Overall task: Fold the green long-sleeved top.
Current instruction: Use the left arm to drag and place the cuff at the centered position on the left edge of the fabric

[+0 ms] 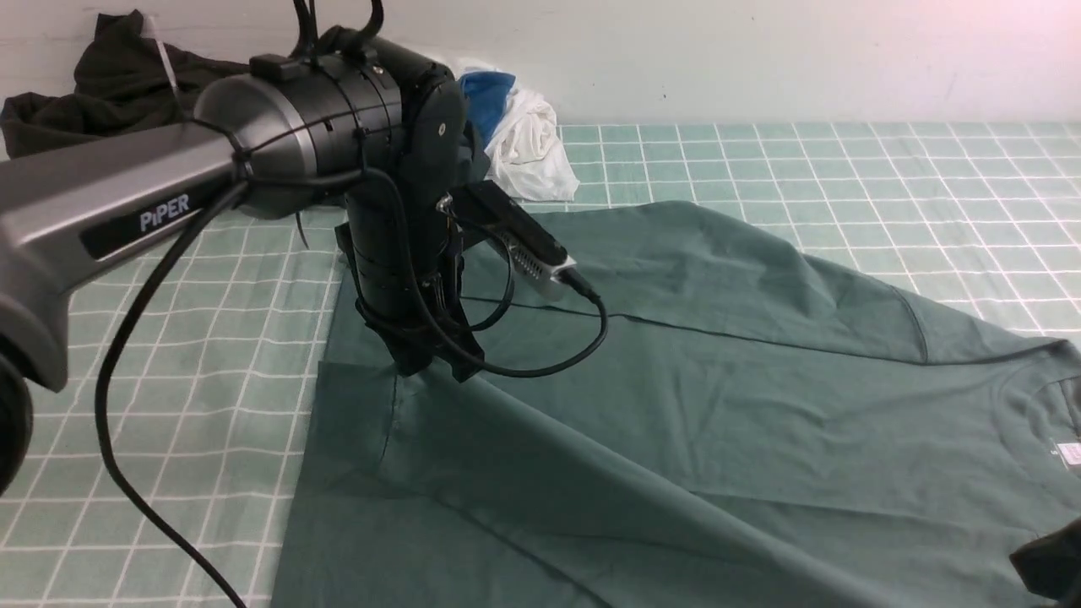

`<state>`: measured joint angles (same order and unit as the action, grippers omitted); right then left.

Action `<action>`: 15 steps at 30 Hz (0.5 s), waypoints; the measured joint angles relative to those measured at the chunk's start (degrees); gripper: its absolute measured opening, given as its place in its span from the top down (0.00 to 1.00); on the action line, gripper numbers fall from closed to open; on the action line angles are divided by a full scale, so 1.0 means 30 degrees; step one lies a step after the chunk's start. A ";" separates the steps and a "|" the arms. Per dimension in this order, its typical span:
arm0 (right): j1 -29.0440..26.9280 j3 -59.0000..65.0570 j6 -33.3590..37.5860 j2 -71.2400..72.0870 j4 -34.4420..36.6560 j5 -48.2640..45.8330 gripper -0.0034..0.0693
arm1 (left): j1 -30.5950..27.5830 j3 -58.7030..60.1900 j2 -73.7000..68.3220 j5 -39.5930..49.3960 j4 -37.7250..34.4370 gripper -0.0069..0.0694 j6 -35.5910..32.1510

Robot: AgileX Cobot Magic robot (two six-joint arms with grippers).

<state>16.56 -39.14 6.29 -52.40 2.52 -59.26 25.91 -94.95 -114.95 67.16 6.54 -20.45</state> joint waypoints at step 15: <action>0.0000 0.0000 -0.0433 0.0000 -0.0839 0.2531 0.97 | -0.2486 -0.3814 -0.1931 -0.0714 -0.0219 0.45 0.3580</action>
<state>16.56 -39.14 4.99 -52.40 0.00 -51.67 18.45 -106.39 -120.75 65.02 5.89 -9.71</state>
